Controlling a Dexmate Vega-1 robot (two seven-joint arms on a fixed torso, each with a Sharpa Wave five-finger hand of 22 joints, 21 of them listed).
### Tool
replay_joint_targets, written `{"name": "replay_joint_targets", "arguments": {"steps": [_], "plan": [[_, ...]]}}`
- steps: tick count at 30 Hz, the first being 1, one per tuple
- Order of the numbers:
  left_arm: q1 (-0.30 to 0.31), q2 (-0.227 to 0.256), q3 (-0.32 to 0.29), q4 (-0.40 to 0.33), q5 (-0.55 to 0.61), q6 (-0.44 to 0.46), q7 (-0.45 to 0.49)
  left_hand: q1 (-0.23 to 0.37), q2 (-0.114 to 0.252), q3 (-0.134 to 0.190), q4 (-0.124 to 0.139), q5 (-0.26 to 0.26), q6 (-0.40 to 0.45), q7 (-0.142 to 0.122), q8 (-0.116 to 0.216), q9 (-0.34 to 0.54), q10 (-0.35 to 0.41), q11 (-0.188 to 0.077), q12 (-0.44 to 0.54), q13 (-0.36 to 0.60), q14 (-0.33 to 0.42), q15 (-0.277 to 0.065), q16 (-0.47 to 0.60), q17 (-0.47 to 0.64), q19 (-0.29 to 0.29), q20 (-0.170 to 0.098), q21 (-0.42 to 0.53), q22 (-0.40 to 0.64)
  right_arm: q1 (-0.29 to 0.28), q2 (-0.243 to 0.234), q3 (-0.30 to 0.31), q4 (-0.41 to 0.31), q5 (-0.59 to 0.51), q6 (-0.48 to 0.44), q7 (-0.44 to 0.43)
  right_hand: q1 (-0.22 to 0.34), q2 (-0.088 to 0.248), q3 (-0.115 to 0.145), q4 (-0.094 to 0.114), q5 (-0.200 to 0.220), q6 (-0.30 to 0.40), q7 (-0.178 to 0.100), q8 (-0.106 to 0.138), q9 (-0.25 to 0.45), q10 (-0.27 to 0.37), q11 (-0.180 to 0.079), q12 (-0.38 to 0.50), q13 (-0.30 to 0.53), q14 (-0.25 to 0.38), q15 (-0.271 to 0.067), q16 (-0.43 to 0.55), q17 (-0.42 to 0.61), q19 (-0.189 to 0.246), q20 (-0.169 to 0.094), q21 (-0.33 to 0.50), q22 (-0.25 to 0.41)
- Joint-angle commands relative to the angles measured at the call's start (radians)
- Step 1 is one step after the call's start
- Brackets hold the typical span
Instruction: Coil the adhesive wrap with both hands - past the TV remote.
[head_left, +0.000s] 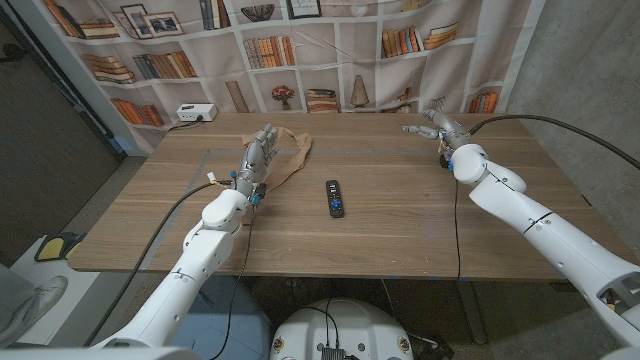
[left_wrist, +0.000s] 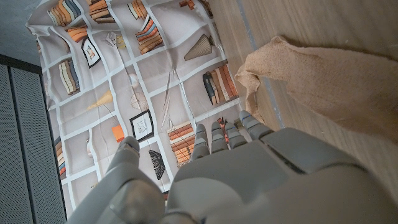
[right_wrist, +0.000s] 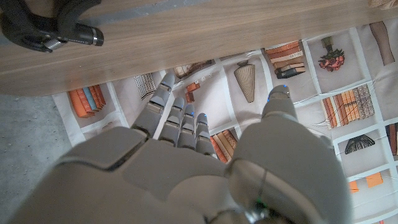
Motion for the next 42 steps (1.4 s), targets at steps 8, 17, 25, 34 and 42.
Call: {"name": "replay_joint_targets", "arguments": {"steps": [8,17,25,34,42], "plan": [[0.005,-0.008,0.0,-0.006,0.0,0.0,0.001,0.002,0.011,0.004,-0.006,0.004,0.006,-0.008,0.004,0.003,0.011,0.002,0.003,0.003,-0.008,-0.001,0.005,0.002,0.007,0.002,-0.004,0.004,0.027,-0.001,-0.035,-0.019,-0.062,-0.106,0.023,0.004,-0.007,0.0,0.006,0.003,0.01,0.005,0.002,0.003,0.017,-0.001,0.006,0.005,0.012,0.001,0.006,0.006,0.01,0.003,-0.003,0.004],[0.009,-0.005,-0.001,-0.013,0.0,-0.009,-0.001,0.003,0.013,0.005,-0.007,0.004,0.006,-0.008,0.004,0.003,0.012,0.002,0.003,0.003,-0.008,-0.001,0.005,0.002,0.007,0.003,-0.004,0.004,0.028,-0.007,-0.06,-0.028,-0.109,-0.14,0.006,-0.01,-0.012,-0.007,0.016,0.002,0.023,-0.01,0.0,0.003,0.037,-0.014,0.008,0.006,-0.032,0.005,-0.014,0.008,-0.017,-0.002,-0.022,0.004],[0.019,0.002,0.0,-0.026,-0.004,-0.019,-0.01,0.004,0.013,0.005,-0.008,0.004,0.005,-0.008,0.003,0.003,0.014,0.004,0.004,0.003,-0.009,-0.001,0.005,0.002,0.007,0.002,-0.004,0.004,0.029,-0.007,-0.077,-0.042,-0.138,-0.171,0.011,-0.012,-0.009,-0.007,0.018,0.001,0.042,-0.015,0.006,0.004,0.044,-0.013,0.009,0.007,-0.03,0.005,-0.014,0.009,-0.019,0.0,-0.025,0.004],[0.026,0.009,-0.003,-0.033,-0.01,-0.033,-0.015,0.004,0.013,0.004,-0.009,0.004,-0.001,-0.009,0.0,0.003,0.013,0.005,0.003,0.003,-0.013,0.001,0.004,0.002,0.005,0.002,-0.005,0.004,0.028,-0.007,-0.088,-0.051,-0.163,-0.209,0.016,-0.012,-0.009,-0.007,0.019,0.002,0.049,-0.018,0.006,0.004,0.048,-0.016,0.009,0.008,-0.025,0.001,-0.014,0.009,-0.017,-0.001,-0.026,0.004],[0.035,0.02,-0.002,-0.041,-0.015,-0.028,-0.019,0.004,0.014,0.003,-0.009,0.004,-0.001,-0.012,0.0,0.003,0.018,0.002,0.005,0.003,-0.012,0.001,0.004,0.003,0.005,0.003,-0.005,0.004,0.026,-0.013,-0.104,-0.059,-0.198,-0.252,0.02,-0.012,-0.009,-0.007,0.018,0.002,0.049,-0.021,0.005,0.005,0.049,-0.018,0.008,0.008,-0.024,-0.002,-0.014,0.009,-0.016,-0.002,-0.027,0.004]]}}
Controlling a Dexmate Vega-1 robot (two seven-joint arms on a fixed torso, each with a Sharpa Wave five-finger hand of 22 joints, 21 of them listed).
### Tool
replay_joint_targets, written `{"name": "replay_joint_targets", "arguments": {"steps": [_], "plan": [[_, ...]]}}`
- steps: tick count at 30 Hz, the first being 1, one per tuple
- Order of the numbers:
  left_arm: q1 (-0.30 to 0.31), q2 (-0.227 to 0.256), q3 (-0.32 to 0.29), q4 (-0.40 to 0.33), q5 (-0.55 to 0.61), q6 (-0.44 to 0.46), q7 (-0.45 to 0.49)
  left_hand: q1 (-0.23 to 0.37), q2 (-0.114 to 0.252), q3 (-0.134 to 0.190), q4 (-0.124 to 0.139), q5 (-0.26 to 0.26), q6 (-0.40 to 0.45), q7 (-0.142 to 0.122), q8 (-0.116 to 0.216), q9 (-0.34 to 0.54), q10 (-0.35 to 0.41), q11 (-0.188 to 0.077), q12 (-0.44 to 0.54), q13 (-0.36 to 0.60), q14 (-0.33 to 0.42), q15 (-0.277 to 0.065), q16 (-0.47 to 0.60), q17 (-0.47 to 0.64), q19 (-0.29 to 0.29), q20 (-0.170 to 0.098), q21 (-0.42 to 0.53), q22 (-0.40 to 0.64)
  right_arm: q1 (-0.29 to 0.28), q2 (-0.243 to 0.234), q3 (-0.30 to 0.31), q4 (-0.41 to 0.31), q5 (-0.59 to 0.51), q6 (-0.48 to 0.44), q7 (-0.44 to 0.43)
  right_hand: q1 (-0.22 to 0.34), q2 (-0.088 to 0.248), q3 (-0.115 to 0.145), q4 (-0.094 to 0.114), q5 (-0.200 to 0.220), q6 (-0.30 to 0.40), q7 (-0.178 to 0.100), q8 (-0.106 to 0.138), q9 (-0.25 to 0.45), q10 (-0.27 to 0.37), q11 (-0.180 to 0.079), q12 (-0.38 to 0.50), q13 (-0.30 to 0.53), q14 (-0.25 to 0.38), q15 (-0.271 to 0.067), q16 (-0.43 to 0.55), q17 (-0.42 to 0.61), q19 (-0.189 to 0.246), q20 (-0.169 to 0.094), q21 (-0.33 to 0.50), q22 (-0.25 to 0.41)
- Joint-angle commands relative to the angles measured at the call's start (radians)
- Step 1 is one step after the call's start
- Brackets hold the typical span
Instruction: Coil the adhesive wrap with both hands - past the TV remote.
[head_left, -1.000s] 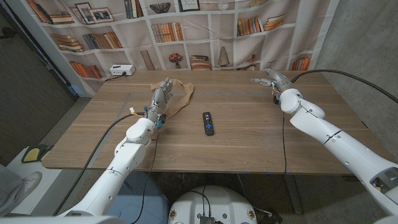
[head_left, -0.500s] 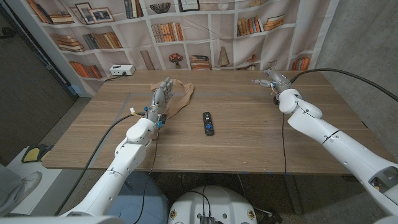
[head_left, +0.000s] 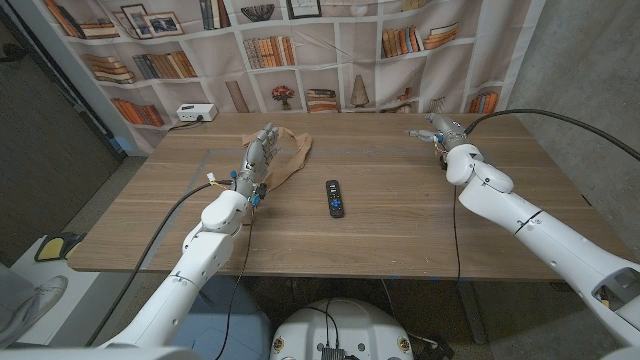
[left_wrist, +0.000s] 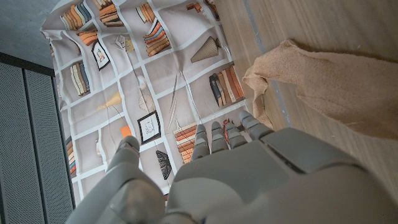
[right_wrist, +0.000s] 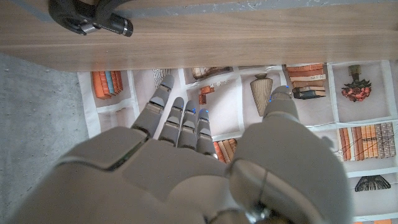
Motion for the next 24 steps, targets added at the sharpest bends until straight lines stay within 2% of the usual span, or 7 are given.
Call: {"name": "replay_joint_targets", "arguments": {"steps": [1,11,17,24], "plan": [[0.012,0.014,-0.002,-0.012,-0.01,-0.002,-0.008,-0.001,0.009,0.0,-0.006,0.004,-0.003,-0.002,0.0,0.003,0.015,-0.002,0.005,0.003,-0.008,-0.003,0.004,0.003,0.005,0.003,0.0,0.004,-0.003,-0.006,-0.023,-0.014,-0.048,-0.062,0.005,-0.005,-0.003,-0.003,0.003,0.002,0.01,-0.003,0.005,0.005,0.008,0.0,0.002,0.003,0.001,-0.01,-0.002,0.004,0.001,-0.004,-0.001,0.002],[0.011,0.02,-0.001,-0.007,-0.016,0.0,-0.014,-0.001,0.01,0.0,-0.006,0.004,-0.002,-0.003,0.0,0.003,0.015,-0.001,0.004,0.004,-0.008,-0.004,0.005,0.003,0.005,0.003,0.0,0.004,-0.004,-0.01,-0.028,0.002,-0.057,-0.067,0.012,-0.004,-0.002,-0.003,0.004,0.002,0.014,-0.008,0.005,0.005,0.012,-0.005,0.001,0.004,0.004,-0.013,-0.002,0.004,0.007,0.005,-0.001,0.001],[0.009,0.022,-0.001,-0.005,-0.015,0.0,-0.015,-0.001,0.011,0.0,-0.006,0.003,-0.001,-0.002,0.001,0.003,0.013,-0.004,0.004,0.004,-0.008,-0.003,0.004,0.003,0.005,0.003,0.0,0.004,-0.005,-0.013,-0.021,0.026,-0.045,-0.026,0.009,-0.005,-0.002,-0.003,0.004,0.002,0.012,-0.036,0.001,0.006,0.003,-0.018,-0.005,0.005,-0.004,-0.019,-0.007,0.004,0.006,0.009,-0.004,0.001],[0.009,0.026,-0.005,-0.004,-0.015,-0.003,-0.015,-0.001,0.011,-0.001,-0.007,0.003,-0.002,-0.003,0.0,0.003,0.014,-0.005,0.004,0.004,-0.009,-0.003,0.004,0.003,0.005,0.002,0.0,0.004,-0.007,-0.026,-0.013,0.051,-0.036,0.031,0.007,-0.005,-0.001,-0.003,0.005,0.003,0.012,-0.043,-0.001,0.006,0.009,-0.026,-0.004,0.005,-0.006,-0.023,-0.009,0.004,-0.001,0.01,-0.009,0.001]]}}
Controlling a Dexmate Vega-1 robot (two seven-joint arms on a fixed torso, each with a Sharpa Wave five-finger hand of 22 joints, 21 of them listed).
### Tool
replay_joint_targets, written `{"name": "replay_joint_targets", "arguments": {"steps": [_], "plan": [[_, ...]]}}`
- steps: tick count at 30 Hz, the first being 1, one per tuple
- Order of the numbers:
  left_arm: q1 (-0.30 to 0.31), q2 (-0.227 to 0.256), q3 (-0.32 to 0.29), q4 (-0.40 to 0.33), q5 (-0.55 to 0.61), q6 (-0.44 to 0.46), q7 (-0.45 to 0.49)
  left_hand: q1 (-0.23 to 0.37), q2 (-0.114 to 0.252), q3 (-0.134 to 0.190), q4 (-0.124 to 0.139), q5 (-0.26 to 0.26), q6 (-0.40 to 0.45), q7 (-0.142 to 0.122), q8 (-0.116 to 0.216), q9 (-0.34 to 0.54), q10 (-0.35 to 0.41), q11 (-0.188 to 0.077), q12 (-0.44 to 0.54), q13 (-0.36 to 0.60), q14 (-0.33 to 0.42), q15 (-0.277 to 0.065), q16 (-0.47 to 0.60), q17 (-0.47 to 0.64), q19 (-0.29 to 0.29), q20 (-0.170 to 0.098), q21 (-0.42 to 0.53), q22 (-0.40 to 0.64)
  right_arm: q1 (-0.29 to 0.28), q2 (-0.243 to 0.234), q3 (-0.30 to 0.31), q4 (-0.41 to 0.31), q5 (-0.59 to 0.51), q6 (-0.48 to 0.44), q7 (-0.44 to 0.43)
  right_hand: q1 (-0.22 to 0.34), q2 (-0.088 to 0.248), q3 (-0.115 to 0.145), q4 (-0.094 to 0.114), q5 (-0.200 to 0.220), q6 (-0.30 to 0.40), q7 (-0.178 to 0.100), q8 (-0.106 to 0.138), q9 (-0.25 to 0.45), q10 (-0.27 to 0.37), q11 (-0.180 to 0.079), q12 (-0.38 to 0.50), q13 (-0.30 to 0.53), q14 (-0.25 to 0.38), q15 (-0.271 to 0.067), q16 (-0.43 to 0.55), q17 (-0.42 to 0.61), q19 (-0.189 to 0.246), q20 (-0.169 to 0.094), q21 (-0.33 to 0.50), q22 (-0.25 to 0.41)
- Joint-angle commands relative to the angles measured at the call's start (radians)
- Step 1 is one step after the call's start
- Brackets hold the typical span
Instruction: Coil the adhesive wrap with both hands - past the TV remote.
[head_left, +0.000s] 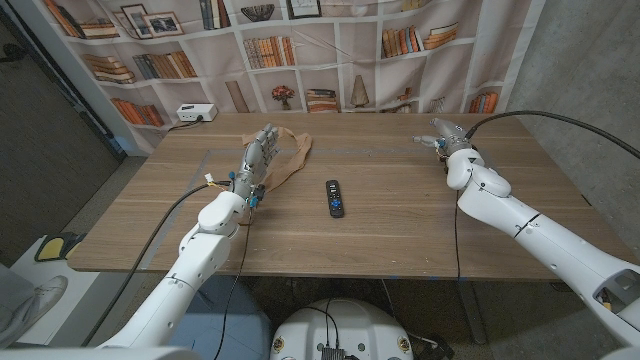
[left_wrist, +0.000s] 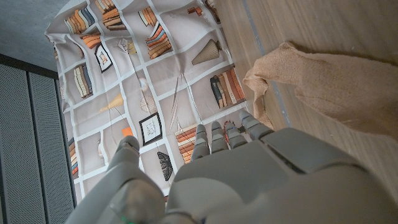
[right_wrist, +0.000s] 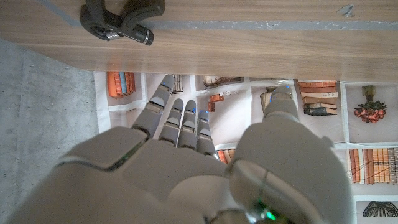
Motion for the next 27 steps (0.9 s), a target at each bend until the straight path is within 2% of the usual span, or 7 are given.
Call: {"name": "replay_joint_targets", "arguments": {"steps": [1,10,12,20,22,27], "plan": [[-0.001,0.006,-0.004,0.006,-0.001,-0.001,-0.003,-0.001,0.011,0.002,-0.004,0.003,-0.002,-0.003,0.0,0.003,0.008,0.001,0.004,0.004,-0.009,-0.004,0.005,0.003,0.005,0.002,0.0,0.004,-0.002,-0.014,0.011,0.036,0.01,0.068,-0.002,-0.005,-0.001,0.001,0.001,0.003,0.0,-0.01,-0.001,0.003,0.008,-0.012,-0.003,0.002,-0.001,-0.007,-0.002,0.004,-0.003,0.004,-0.003,0.002],[-0.01,0.002,-0.002,0.025,-0.003,-0.007,-0.009,-0.001,0.01,0.001,-0.004,0.003,-0.002,-0.003,0.0,0.003,0.009,0.002,0.003,0.004,-0.009,-0.003,0.005,0.003,0.005,0.002,0.0,0.004,0.0,-0.037,0.01,0.054,-0.003,0.098,0.013,-0.005,0.001,0.001,0.001,0.003,-0.003,-0.017,-0.004,0.004,0.018,-0.018,-0.001,0.002,-0.002,-0.017,-0.003,0.004,-0.008,-0.002,-0.006,0.002],[-0.013,0.001,-0.001,0.029,-0.002,-0.006,-0.01,-0.001,0.01,0.001,-0.004,0.003,-0.002,-0.003,0.0,0.003,0.009,0.002,0.003,0.004,-0.009,-0.003,0.005,0.003,0.005,0.002,0.0,0.004,-0.004,-0.042,0.016,0.057,0.0,0.107,0.013,-0.005,0.0,0.001,0.002,0.003,-0.006,-0.032,-0.006,0.004,0.02,-0.026,-0.001,0.002,-0.002,-0.022,-0.004,0.004,-0.007,-0.004,-0.007,0.002],[-0.027,-0.001,0.008,0.039,0.01,-0.007,-0.015,-0.001,0.01,0.0,-0.004,0.003,-0.001,-0.003,0.001,0.003,0.008,0.003,0.003,0.004,-0.01,-0.003,0.005,0.003,0.004,0.002,0.0,0.004,-0.016,-0.053,0.033,0.07,0.004,0.117,0.009,-0.005,0.001,0.001,0.002,0.004,-0.011,-0.052,-0.009,0.005,0.021,-0.036,-0.003,0.003,0.001,-0.026,-0.004,0.004,-0.007,-0.007,-0.008,0.002],[-0.029,-0.002,0.009,0.041,0.009,-0.007,-0.017,-0.002,0.01,0.0,-0.004,0.003,-0.001,-0.004,0.001,0.003,0.009,0.0,0.003,0.004,-0.01,-0.003,0.005,0.003,0.004,0.002,0.0,0.004,-0.018,-0.056,0.037,0.075,0.008,0.127,0.009,-0.004,0.003,0.001,0.003,0.005,-0.026,-0.062,-0.015,0.005,0.02,-0.068,-0.006,0.004,0.002,-0.031,-0.004,0.004,-0.006,-0.008,-0.009,0.002],[-0.031,-0.005,0.011,0.042,0.011,-0.004,-0.018,-0.002,0.011,0.0,-0.005,0.003,-0.002,-0.004,0.0,0.003,0.008,0.003,0.003,0.004,-0.009,-0.004,0.005,0.003,0.003,0.002,0.0,0.004,-0.017,-0.056,0.038,0.086,0.006,0.129,0.007,-0.003,0.004,0.002,0.002,0.005,-0.036,-0.069,-0.019,0.006,0.019,-0.079,-0.008,0.005,0.006,-0.038,-0.003,0.005,-0.003,-0.011,-0.008,0.002]]}}
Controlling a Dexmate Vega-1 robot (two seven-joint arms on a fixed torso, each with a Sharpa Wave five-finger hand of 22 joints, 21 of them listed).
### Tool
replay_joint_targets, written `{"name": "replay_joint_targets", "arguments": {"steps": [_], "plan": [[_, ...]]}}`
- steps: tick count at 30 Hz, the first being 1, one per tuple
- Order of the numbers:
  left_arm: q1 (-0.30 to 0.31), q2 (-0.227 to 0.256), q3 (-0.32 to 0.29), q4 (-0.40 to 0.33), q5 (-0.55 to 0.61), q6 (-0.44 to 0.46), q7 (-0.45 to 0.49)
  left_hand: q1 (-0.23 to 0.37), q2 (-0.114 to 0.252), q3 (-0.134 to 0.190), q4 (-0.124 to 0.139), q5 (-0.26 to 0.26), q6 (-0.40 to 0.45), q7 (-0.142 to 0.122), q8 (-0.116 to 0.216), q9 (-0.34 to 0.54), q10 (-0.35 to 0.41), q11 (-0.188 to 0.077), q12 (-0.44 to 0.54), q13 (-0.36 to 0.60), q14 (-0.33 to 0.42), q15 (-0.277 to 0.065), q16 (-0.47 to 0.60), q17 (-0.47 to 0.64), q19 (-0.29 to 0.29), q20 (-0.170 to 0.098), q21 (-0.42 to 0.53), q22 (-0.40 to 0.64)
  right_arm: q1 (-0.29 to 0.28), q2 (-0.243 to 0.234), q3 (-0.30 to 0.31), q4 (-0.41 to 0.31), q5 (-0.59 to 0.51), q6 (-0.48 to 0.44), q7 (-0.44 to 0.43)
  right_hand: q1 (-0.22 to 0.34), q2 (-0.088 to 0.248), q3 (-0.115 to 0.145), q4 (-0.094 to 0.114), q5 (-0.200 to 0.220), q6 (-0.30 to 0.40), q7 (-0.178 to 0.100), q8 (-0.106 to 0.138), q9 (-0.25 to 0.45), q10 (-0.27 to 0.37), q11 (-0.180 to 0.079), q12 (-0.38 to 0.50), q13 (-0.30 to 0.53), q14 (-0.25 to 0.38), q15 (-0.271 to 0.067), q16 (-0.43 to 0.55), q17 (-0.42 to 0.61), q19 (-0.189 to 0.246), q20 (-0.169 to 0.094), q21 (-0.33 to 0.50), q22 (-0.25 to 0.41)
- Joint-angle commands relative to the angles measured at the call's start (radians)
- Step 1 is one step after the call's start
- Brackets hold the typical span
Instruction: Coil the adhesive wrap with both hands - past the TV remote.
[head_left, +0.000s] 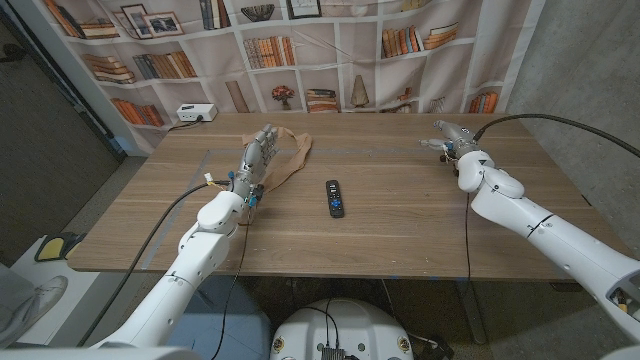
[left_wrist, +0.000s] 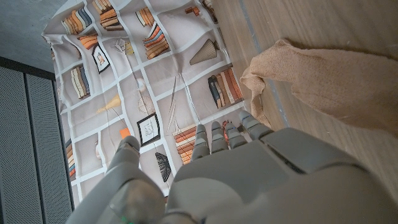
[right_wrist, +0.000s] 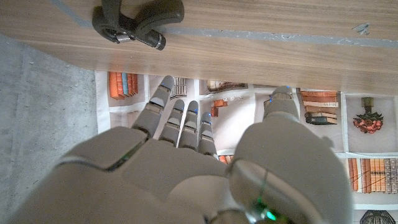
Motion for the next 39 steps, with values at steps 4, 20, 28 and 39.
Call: {"name": "replay_joint_targets", "arguments": {"steps": [4,20,28,39], "plan": [[-0.013,-0.007,0.008,0.011,0.011,0.005,-0.002,0.002,0.007,0.0,-0.005,0.003,0.0,-0.003,0.001,0.003,0.011,0.003,0.004,0.004,-0.005,0.001,0.005,0.003,0.004,0.002,0.0,0.004,-0.005,-0.011,0.017,0.038,0.006,0.035,-0.006,0.0,0.005,0.003,0.002,0.005,-0.011,-0.012,-0.009,0.004,0.0,-0.015,-0.002,0.005,0.01,-0.014,0.002,0.005,0.008,-0.013,0.001,0.002],[-0.015,-0.011,0.013,-0.002,0.024,0.017,0.01,0.002,0.006,-0.002,-0.005,0.003,-0.001,-0.003,0.0,0.003,0.015,0.0,0.005,0.004,-0.004,0.0,0.005,0.003,0.003,0.002,0.0,0.004,0.01,-0.003,0.018,0.099,0.007,0.065,-0.016,0.023,0.015,0.011,-0.006,0.005,0.035,-0.071,0.013,0.009,0.016,-0.067,-0.006,0.009,0.057,-0.018,0.02,0.01,0.041,0.022,0.005,0.002],[-0.014,-0.017,0.015,0.0,0.029,0.016,0.017,0.002,0.007,-0.002,-0.005,0.003,0.0,-0.003,0.001,0.002,0.016,-0.001,0.005,0.004,-0.005,-0.001,0.005,0.003,0.003,0.002,0.0,0.004,0.013,-0.006,0.02,0.115,0.002,0.075,-0.022,0.032,0.014,0.013,-0.008,0.005,0.031,-0.05,0.009,0.009,0.018,-0.045,-0.009,0.01,0.062,-0.033,0.019,0.009,0.071,-0.013,0.013,0.002],[-0.014,-0.019,0.017,0.0,0.032,0.014,0.019,0.003,0.008,-0.002,-0.006,0.003,-0.001,-0.004,0.001,0.002,0.017,-0.002,0.005,0.004,-0.004,0.0,0.005,0.003,0.003,0.002,0.0,0.004,0.003,-0.012,0.035,0.126,0.011,0.073,-0.026,0.04,0.014,0.015,-0.011,0.005,0.044,-0.046,0.013,0.01,0.029,-0.044,-0.007,0.01,0.076,-0.036,0.023,0.007,0.098,-0.021,0.019,0.002]]}}
